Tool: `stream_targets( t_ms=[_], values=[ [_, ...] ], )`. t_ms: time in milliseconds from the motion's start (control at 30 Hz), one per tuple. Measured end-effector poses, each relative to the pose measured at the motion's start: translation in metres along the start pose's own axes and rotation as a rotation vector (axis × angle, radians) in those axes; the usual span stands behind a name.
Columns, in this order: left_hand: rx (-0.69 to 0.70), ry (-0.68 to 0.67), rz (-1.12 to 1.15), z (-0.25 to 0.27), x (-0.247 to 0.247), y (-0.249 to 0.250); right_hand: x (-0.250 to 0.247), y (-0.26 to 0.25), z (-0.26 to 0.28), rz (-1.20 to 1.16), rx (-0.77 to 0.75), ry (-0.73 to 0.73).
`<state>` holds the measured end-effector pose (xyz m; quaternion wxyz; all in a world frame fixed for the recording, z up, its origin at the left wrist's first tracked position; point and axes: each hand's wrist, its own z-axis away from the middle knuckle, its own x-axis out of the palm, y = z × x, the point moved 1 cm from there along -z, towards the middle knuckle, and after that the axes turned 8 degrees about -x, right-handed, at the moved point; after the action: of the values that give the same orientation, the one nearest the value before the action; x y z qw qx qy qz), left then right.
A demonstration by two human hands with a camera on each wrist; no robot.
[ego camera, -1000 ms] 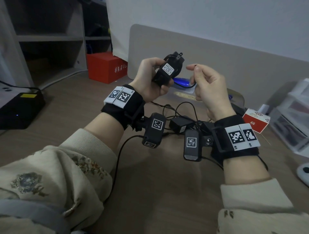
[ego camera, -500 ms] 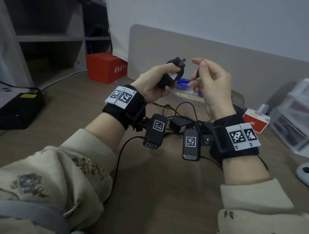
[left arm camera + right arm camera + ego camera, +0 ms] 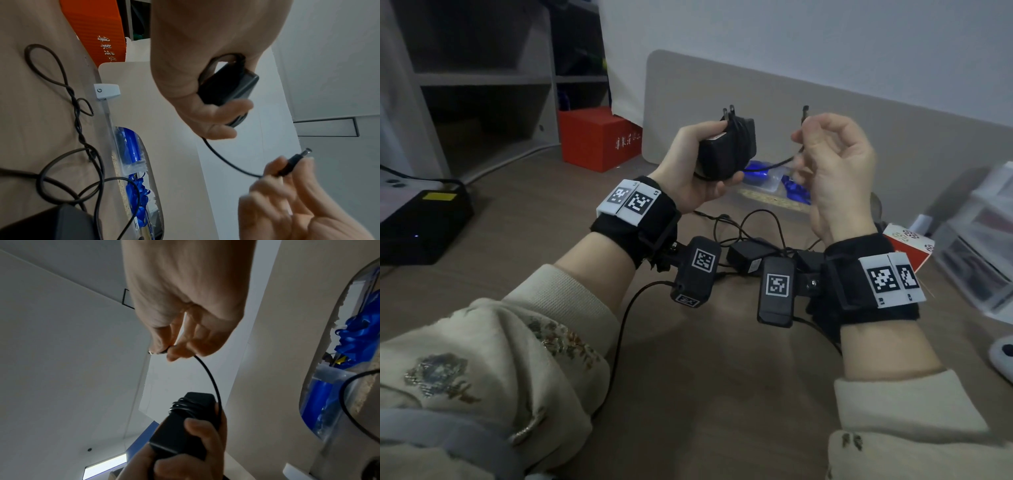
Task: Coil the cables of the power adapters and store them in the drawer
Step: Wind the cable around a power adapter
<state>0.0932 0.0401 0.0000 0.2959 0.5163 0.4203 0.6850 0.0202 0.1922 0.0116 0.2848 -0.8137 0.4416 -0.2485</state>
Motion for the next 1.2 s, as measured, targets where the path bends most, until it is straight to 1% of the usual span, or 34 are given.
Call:
stream_targets(
  t_ms=[100,233,333,500,667,900,1000,1133,1200],
  values=[
    [-0.005,-0.073,-0.05,0.002,0.0,0.0,-0.002,0.002,0.0,0.2,-0.038,-0.008],
    [-0.019,-0.099,-0.083,0.004,0.0,0.001,-0.002,0.011,0.0,0.307,-0.036,-0.017],
    [-0.023,-0.113,-0.103,0.005,0.002,0.003,-0.004,0.014,-0.001,0.335,-0.031,-0.043],
    [-0.059,-0.067,-0.157,0.005,0.003,0.0,-0.001,0.015,0.001,0.351,-0.02,-0.114],
    [-0.053,-0.051,-0.191,0.005,0.005,-0.001,-0.002,0.018,0.001,0.339,0.017,-0.066],
    [-0.052,-0.05,-0.238,0.005,0.01,-0.005,-0.001,0.022,0.0,0.371,0.028,-0.082],
    [-0.044,-0.048,-0.233,0.004,0.012,-0.006,0.0,0.023,0.001,0.384,0.019,-0.038],
    [-0.019,-0.028,-0.19,0.004,0.016,-0.007,0.004,0.027,0.003,0.416,-0.018,0.077],
    [0.0,-0.014,-0.19,0.004,0.017,-0.008,0.006,0.03,0.004,0.463,-0.035,0.112]
  ],
)
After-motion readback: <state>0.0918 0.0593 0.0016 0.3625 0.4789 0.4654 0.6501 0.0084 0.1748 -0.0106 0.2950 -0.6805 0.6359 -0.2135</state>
